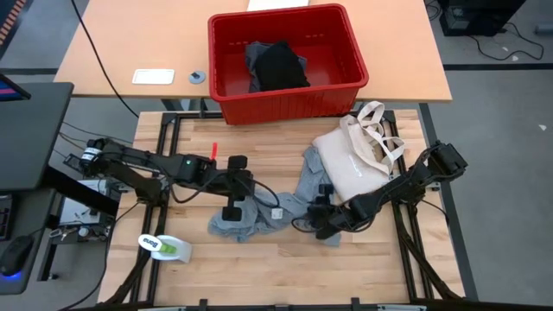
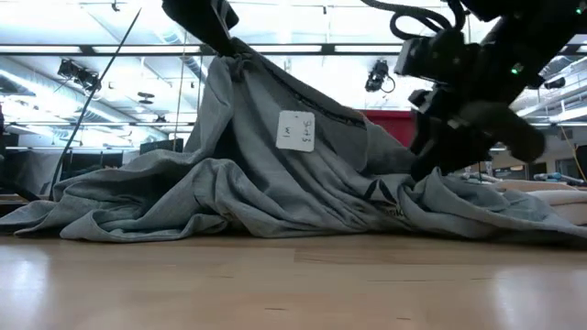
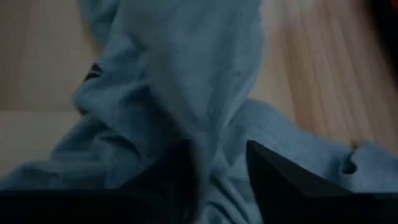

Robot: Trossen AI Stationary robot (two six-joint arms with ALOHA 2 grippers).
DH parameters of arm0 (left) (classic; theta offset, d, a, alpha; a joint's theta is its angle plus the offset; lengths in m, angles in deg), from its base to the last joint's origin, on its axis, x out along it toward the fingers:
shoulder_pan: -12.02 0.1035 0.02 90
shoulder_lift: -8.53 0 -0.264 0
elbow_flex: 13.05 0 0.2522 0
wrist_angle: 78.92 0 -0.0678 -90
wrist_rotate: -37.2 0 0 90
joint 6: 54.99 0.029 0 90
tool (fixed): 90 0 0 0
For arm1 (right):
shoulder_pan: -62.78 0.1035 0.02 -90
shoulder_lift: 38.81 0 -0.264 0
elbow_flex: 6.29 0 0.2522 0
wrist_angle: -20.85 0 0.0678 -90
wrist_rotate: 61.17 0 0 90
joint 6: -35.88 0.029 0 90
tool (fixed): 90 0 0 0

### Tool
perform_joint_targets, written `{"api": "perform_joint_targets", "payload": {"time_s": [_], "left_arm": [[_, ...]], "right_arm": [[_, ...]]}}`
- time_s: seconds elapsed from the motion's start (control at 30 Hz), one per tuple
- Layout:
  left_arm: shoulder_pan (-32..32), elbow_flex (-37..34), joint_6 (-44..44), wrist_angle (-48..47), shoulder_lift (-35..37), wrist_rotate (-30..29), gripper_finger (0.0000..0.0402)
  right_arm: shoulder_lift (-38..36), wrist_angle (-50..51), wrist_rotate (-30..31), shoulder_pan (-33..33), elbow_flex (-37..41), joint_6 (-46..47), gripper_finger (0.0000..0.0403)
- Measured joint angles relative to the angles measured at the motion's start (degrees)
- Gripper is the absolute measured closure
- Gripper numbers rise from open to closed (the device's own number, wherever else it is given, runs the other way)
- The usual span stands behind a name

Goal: Fold Laundry from Bin
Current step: Fold the gray shirt

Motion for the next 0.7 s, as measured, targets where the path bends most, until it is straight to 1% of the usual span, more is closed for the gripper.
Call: {"api": "perform_joint_targets", "payload": {"time_s": [0.07, 0.13, 0.17, 0.27, 0.33, 0.43, 0.57, 0.63, 0.7], "left_arm": [[0.06, 0.00, 0.73, -0.84, 0.36, 0.00, 0.0388], [0.07, 0.01, 1.11, -2.65, 0.39, 0.00, 0.0382], [0.09, -0.04, 1.12, -3.79, 0.37, 0.00, 0.0378], [0.11, -0.78, 1.15, -3.70, 0.09, -0.01, 0.0364], [0.11, -2.95, 1.19, -2.00, -0.02, 0.32, 0.0353], [0.11, -8.02, 1.33, 7.58, -0.04, 1.40, 0.0331], [0.02, -15.10, 3.18, 19.19, -0.17, 1.62, 0.0286], [-0.14, -16.97, 3.03, 23.30, -0.17, 3.35, 0.0262], [-0.83, -17.22, 1.43, 24.80, -0.17, 5.04, 0.0239]], "right_arm": [[0.00, 2.20, -2.34, -0.07, -0.71, -0.32, 0.0313], [-0.11, 7.76, -4.40, 0.16, -3.32, 0.11, 0.0371], [-0.40, 11.64, -4.81, 0.43, -5.09, 1.04, 0.0385], [-1.58, 25.47, -4.43, 1.82, -11.55, 6.25, 0.0384], [-2.08, 33.96, -4.72, 3.01, -16.17, 9.20, 0.0384], [-2.75, 45.39, -7.10, 4.18, -22.89, 13.55, 0.0393], [-3.19, 55.88, -9.72, 3.37, -30.12, 20.22, 0.0394], [-3.20, 61.84, -10.86, 2.04, -33.08, 24.70, 0.0392], [-3.23, 68.72, -10.98, 0.43, -35.45, 30.91, 0.0392]]}}
